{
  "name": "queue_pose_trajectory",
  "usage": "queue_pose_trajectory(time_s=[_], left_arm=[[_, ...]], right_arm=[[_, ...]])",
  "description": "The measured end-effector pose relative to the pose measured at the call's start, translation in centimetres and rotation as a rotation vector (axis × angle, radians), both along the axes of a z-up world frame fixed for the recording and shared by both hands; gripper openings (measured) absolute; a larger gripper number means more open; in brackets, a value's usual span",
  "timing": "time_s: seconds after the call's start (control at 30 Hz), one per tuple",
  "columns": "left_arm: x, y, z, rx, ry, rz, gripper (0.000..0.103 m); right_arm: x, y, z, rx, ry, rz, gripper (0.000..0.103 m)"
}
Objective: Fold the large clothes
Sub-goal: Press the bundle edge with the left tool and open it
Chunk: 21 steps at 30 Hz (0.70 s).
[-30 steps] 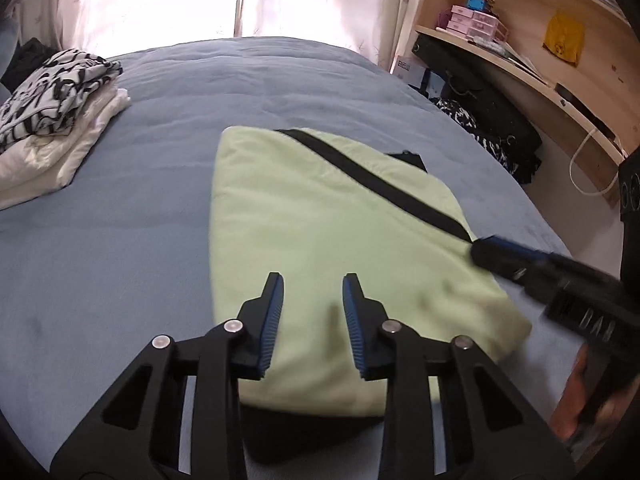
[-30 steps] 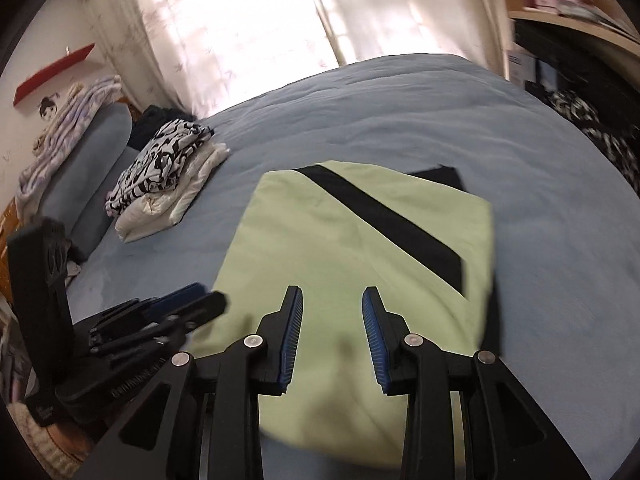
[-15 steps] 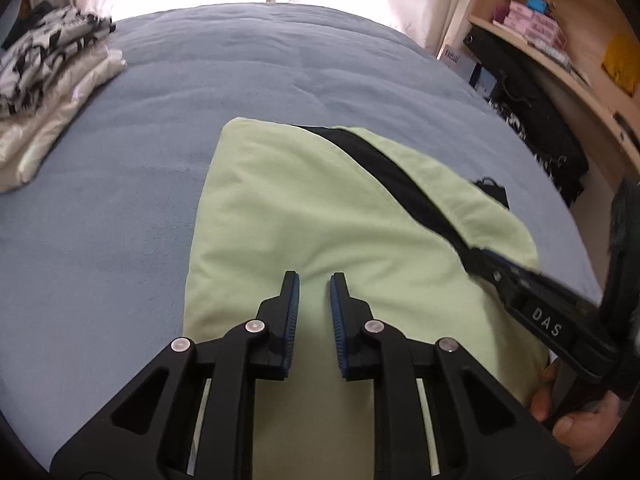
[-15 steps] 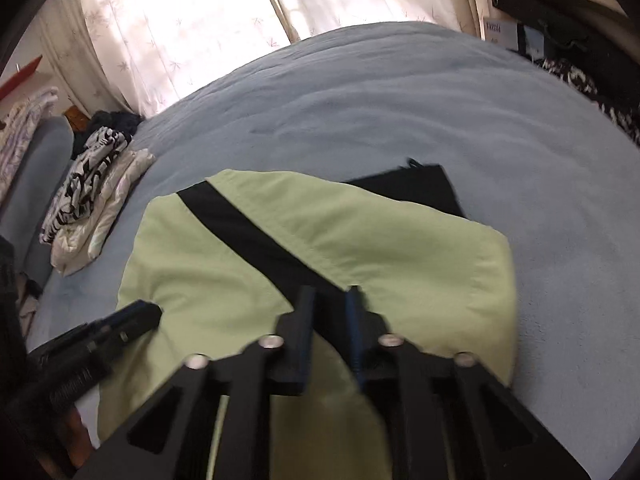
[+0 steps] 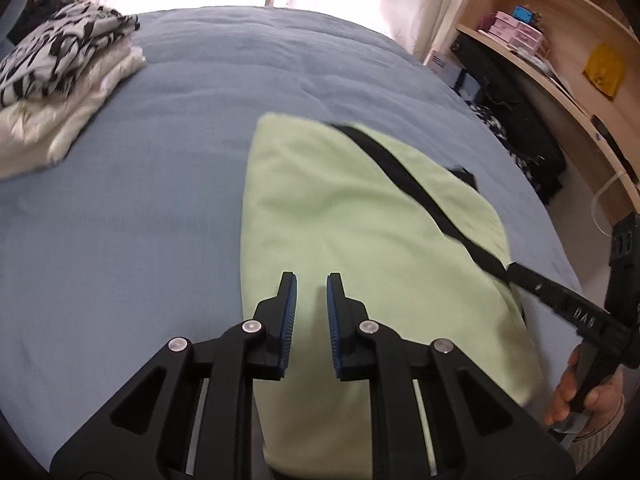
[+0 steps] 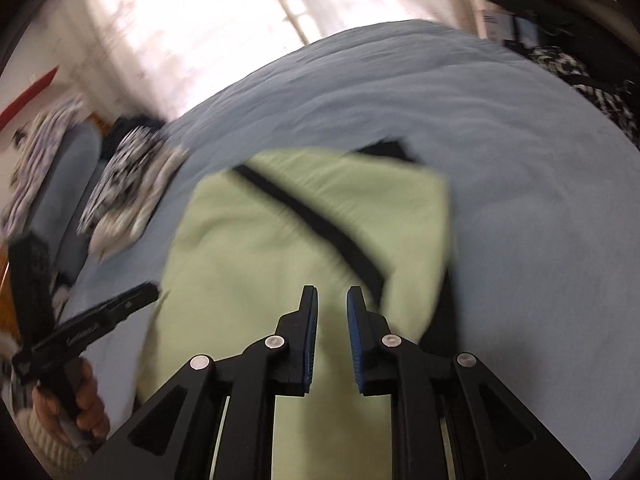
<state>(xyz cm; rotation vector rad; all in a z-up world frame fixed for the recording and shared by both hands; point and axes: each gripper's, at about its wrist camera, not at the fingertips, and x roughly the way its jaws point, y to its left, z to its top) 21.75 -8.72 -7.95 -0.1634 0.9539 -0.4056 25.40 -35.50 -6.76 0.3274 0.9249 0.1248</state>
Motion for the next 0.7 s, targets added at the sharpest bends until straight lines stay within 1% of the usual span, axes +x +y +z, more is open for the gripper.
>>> queue_pose_trajectory(time_s=[0.03,0.1,0.13,0.2,0.27,0.33,0.43,0.57,0.7], left_arm=[[-1.0,0.3,0.0,-0.007,0.001,-0.006,0.011],[-3.5,0.4,-0.1,-0.026,0.014,-0.025,0.011],[-4.8,0.5,-0.3,-0.035,0.019,-0.039,0.011],[-7.1,0.6,-0.8,-0.009,-0.007,-0.047,0.011],[-8.2,0.5,-1.2,0.016,-0.033,-0.058,0.011],[-8.8,1.0,-1.6,0.021,-0.026,-0.058,0.012],[-8.8,1.6,-1.6,0.023,-0.004,-0.064,0.012],[-9.0,1.4,-1.3,0.067,0.005,-0.063,0.013],[-9.0,1.8,-0.9,0.061,0.021,-0.042,0.013]], right_arm=[[-1.0,1.1,0.0,0.006,0.004,0.03,0.018],[-2.6,3.0,-0.3,0.028,0.015,0.073,0.03],[-3.4,3.6,-0.7,0.037,0.028,0.086,0.032],[-4.7,4.5,-1.8,0.021,0.057,0.096,0.033],[-5.9,4.6,-2.9,-0.033,0.071,0.076,0.033],[-7.4,3.7,-3.2,-0.027,0.068,0.043,0.033],[-8.6,1.9,-3.0,0.028,0.065,0.014,0.033],[-9.9,1.3,-2.9,-0.002,0.069,0.006,0.033],[-10.9,1.1,-1.5,-0.03,0.062,-0.011,0.038]])
